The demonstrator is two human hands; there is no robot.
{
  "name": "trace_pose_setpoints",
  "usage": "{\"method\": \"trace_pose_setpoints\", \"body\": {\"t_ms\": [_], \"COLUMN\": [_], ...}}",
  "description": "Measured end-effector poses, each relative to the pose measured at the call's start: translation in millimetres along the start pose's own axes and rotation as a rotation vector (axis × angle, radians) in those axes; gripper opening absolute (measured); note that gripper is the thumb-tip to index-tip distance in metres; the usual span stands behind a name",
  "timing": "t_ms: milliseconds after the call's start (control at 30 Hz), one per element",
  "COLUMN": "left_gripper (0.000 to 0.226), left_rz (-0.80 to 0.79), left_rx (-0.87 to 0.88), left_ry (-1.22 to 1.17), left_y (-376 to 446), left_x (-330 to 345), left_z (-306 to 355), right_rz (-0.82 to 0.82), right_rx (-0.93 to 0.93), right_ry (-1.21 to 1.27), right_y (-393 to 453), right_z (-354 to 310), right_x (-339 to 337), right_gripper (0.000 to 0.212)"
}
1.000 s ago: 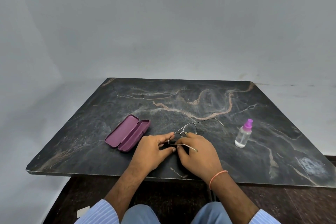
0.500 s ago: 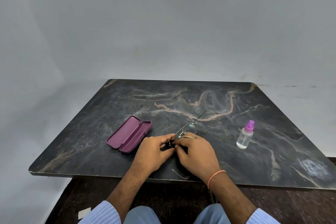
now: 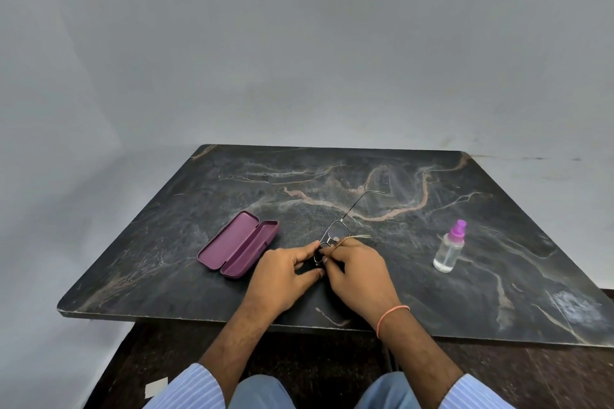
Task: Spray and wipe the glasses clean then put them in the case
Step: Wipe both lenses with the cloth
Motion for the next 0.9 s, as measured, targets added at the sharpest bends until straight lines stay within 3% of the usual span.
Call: {"method": "trace_pose_setpoints", "body": {"t_ms": [300,633,900], "left_gripper": [0.059,0.053,0.06], "left_rz": [0.039,0.185,0.195], "left_rx": [0.035,0.052,0.045], "left_ry": [-0.052,0.152,0.271], "left_y": [-3.1,-8.0,-12.2], "left_x": [0.2,-3.9,-0.7], "left_z": [1.4,2.3,1.0], "right_rz": [-0.055,0.119,0.14], "right_rx": [0.021,0.19,0.242], "right_ry": [0.305,0.652,1.24], "right_y": [-8.6,-29.7,-42.6], "right_z": [7.8,22.6,17.8], "right_x": [-5.1,-20.2,-28.0], "right_gripper": [0.015,0.017,0.018]}}
Point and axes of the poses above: each hand's wrist, its own y-axis towards the middle knuckle, its own x-axis out of the palm, z = x × y, the point moved 1 cm from there along y, towards the middle knuckle, and after that the axes turned 13 degrees about -z, right-handed, at the moved point
